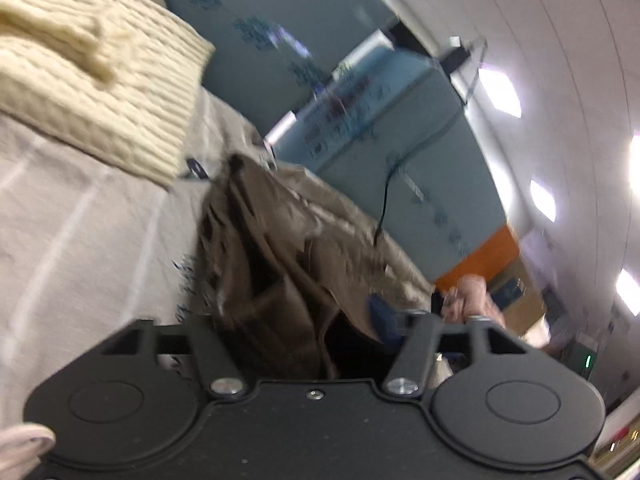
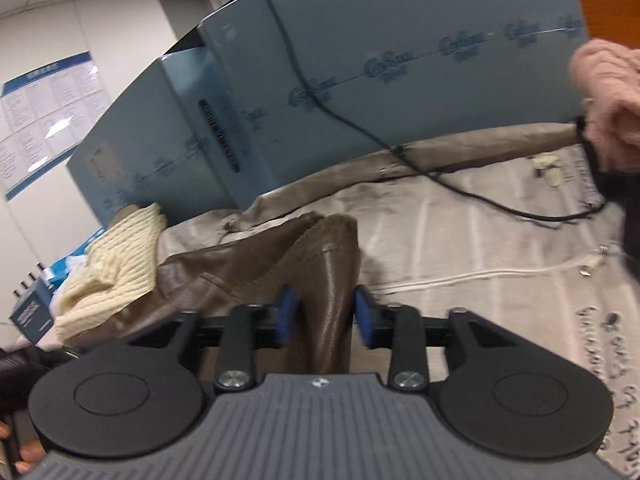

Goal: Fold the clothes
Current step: 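Grasp the brown leather jacket with the left gripper while the right gripper grasps it too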

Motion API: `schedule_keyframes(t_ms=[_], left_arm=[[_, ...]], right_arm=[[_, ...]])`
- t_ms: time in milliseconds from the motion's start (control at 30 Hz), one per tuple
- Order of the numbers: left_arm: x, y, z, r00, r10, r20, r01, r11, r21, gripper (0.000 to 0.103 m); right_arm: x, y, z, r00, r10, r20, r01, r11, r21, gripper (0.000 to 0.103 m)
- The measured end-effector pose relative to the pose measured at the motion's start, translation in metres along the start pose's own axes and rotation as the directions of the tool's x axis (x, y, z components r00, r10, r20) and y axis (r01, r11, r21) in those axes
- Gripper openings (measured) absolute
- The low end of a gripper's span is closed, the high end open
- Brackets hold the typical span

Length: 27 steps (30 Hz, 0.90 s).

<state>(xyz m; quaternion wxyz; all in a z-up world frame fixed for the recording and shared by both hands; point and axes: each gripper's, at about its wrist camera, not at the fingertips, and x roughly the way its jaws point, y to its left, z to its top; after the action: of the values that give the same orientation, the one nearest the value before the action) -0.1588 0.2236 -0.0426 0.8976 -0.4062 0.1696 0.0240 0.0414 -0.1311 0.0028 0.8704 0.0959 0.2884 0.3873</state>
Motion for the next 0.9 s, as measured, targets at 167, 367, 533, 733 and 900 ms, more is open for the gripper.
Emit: schedule_keyframes(t_ms=[167,367,533,733,900], left_arm=[[-0.008,0.014,0.002,0.999,0.006,0.041,-0.002,0.995,-0.096,0.083],[-0.002,0.013,0.002,0.999,0.029,0.043,-0.025,0.996,-0.083,0.083],[-0.003,0.014,0.0,0.999,0.026,0.043,-0.023,0.997,-0.071,0.083],[-0.003,0.015,-0.002,0.999,0.021,0.046,-0.019,0.998,-0.064,0.083],[-0.003,0.014,-0.004,0.999,0.022,0.047,-0.02,0.999,-0.048,0.083]], right_arm=[[-0.036,0.049,-0.007,0.988,0.112,0.107,-0.084,0.968,-0.237,0.087],[-0.022,0.116,-0.058,0.922,0.335,-0.193,-0.387,0.778,-0.496,0.089],[0.008,0.141,-0.079,0.968,0.165,-0.187,-0.246,0.753,-0.61,0.087],[0.021,0.105,-0.054,0.947,0.235,-0.219,-0.302,0.885,-0.355,0.029],[0.005,0.083,-0.038,0.965,0.243,-0.102,-0.259,0.945,-0.199,0.006]])
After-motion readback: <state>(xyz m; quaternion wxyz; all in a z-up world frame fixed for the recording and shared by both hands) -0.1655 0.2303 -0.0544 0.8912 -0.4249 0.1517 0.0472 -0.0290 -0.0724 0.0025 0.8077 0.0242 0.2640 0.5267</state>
